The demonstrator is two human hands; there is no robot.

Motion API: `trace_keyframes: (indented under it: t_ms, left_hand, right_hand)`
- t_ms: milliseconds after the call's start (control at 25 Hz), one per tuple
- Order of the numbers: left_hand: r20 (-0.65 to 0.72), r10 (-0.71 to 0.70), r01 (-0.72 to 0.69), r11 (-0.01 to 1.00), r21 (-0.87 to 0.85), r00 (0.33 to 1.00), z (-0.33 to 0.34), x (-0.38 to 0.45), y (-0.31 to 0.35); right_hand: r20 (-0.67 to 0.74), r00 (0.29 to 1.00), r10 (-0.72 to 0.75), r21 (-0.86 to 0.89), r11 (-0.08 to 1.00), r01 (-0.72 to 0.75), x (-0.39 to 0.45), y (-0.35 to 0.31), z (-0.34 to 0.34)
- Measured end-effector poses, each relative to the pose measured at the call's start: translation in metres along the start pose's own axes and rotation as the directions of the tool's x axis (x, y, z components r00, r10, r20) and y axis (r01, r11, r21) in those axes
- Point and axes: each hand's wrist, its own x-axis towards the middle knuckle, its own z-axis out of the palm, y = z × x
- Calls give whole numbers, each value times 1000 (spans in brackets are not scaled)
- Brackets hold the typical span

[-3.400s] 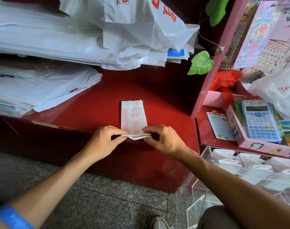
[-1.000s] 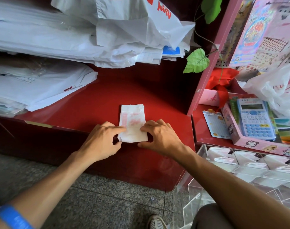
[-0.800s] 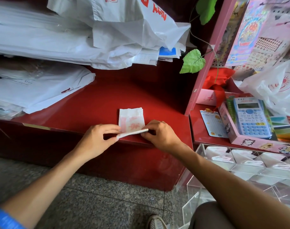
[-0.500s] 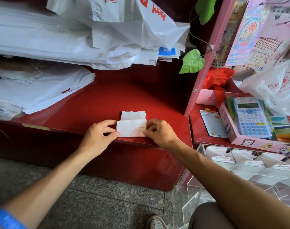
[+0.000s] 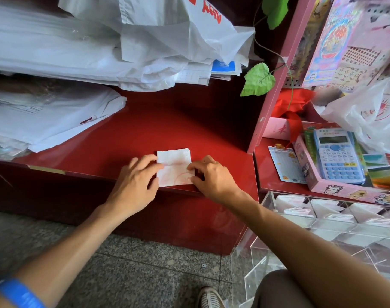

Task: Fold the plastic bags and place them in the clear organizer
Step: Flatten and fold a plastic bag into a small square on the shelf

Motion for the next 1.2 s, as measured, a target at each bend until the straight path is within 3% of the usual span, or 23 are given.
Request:
trace_keyframes:
  t_ms: [80,160,360,440,640,800,960,1080,1200]
  left_hand:
    - [122,72,-75,997,24,990,0,-3,1]
    - [213,56,-50,998,-33,976,-2,-4,-1]
    - [212,-3,51,974,-219,977,-8,-3,-16]
    - [189,-50,103,953,-284,981,-9,-3,-17]
    - [159,-167,218,893,-395,973,-15,-3,-11]
    - [151,-221,268,822,-503,963,-17,-2,1]
    - [131,-391,397,747,-533,911,-12,-1,8]
    - [115,-384,381,742,-551,916,-8,2,9]
    - [84,-333,325,782,-532,939,-5,1,14]
  right_hand:
    - [23,998,-61,-89,994,63,-3,1,0]
    - [73,989,-125,-164,977,136,-7,3,-2]
    - [141,981,-136,-243,956,167,-9,5,-7]
    - [102,985,-138,-186,970,155,-8,6,-4]
    - [-36,988,-148,169,974,152,-4,15,1]
    - [-1,999,33,369,929,-31,-4,11,-4]
    - [5,981,194,444,879,-176,0,6,-5]
    - [-33,961,273,438,869,-231,3,2,-4]
    - [-44,975,216,458,872,-173,1,1,-1]
